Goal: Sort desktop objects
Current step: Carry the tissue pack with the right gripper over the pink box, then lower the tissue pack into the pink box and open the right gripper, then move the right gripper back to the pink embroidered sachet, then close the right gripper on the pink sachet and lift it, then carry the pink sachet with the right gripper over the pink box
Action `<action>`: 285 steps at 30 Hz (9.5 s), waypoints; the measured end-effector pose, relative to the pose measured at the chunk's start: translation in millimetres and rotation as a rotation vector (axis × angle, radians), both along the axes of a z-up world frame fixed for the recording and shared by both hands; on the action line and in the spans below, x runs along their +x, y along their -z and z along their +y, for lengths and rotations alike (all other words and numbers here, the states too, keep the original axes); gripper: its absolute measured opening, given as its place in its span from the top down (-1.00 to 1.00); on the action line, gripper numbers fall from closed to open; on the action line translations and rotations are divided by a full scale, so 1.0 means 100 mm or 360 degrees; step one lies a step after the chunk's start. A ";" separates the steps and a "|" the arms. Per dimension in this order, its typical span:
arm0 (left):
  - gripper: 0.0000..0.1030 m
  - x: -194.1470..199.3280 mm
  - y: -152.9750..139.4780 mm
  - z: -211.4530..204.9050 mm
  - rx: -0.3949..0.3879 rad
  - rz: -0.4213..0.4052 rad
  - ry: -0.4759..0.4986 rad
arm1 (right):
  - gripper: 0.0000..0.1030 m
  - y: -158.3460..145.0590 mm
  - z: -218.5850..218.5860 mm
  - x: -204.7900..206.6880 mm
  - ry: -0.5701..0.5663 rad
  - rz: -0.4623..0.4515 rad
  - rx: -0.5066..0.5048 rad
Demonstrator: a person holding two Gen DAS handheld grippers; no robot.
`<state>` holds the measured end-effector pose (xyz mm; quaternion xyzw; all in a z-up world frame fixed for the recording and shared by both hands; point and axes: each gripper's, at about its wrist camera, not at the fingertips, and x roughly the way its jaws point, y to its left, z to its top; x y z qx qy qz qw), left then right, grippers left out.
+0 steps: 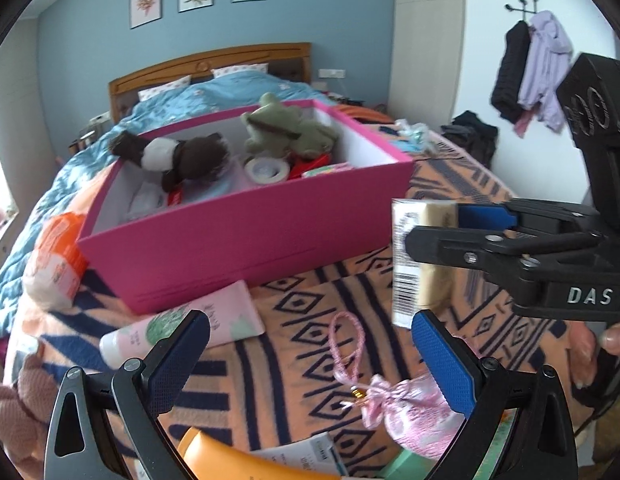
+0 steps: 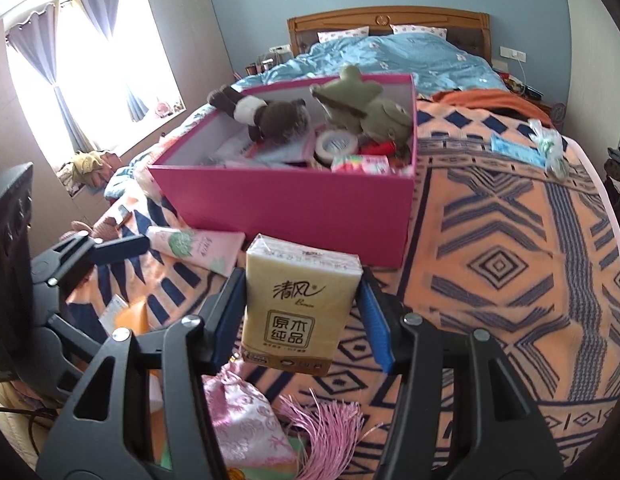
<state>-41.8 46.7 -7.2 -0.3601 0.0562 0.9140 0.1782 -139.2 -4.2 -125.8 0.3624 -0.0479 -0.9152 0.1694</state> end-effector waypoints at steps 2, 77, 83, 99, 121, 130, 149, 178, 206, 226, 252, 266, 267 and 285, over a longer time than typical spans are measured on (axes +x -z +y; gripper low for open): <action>-0.83 -0.02 -0.03 0.03 -0.0004 0.0012 0.0029 | -0.10 -0.04 -0.01 -0.02 -0.0010 0.0015 -0.0006; 0.47 -1.16 -0.42 -0.07 0.0201 -0.0126 0.0243 | -0.06 -0.62 -0.27 -1.19 -0.0177 -0.0025 -0.0073; 0.49 -1.30 -0.38 -0.07 0.0195 -0.0171 0.0237 | -0.06 -0.59 -0.25 -1.35 -0.0148 -0.0076 -0.0080; 0.50 -1.58 -0.13 -0.08 0.0171 -0.0388 0.0206 | -0.06 -0.26 -0.23 -1.73 -0.0125 -0.0339 -0.0101; 0.45 -1.76 0.01 -0.03 0.0116 -0.0479 0.0158 | -0.25 -0.07 -0.21 -1.95 -0.0032 -0.0367 0.0005; 0.45 -1.80 0.08 -0.04 0.0117 -0.0505 0.0155 | -0.24 -0.12 -0.17 -1.81 -0.0049 -0.0295 0.0075; 0.33 -1.36 -0.17 -0.12 0.0058 -0.0241 0.0117 | -0.22 -0.29 0.12 -1.41 -0.0059 -0.0160 -0.0054; 0.15 -0.05 0.07 -0.19 0.0182 -0.0271 0.0211 | -0.30 -0.07 0.05 0.31 -0.0266 -0.0041 -0.0130; 0.15 -0.05 0.54 -0.06 0.0128 -0.0520 0.0219 | -0.42 0.54 0.08 0.84 -0.0105 -0.0345 -0.0442; 0.15 -0.19 0.59 -0.04 0.0186 -0.0612 0.0247 | 0.55 0.39 0.11 0.10 -0.0197 -0.0179 0.0134; 0.08 -0.22 0.67 0.10 0.0097 -0.0667 0.0328 | -0.06 0.71 0.31 0.23 -0.0034 -0.0421 -0.0206; 0.12 -0.20 0.68 0.15 0.0130 -0.0663 0.0354 | 0.33 0.77 0.19 0.11 -0.0100 -0.0395 -0.0147; 0.14 -0.20 0.67 0.15 0.0140 -0.0668 0.0355 | 0.39 0.76 0.20 0.12 -0.0101 -0.0387 -0.0151; 0.19 -0.22 0.31 0.08 0.0247 -0.0530 0.0337 | 0.50 0.30 0.18 0.21 -0.0109 -0.0147 -0.0151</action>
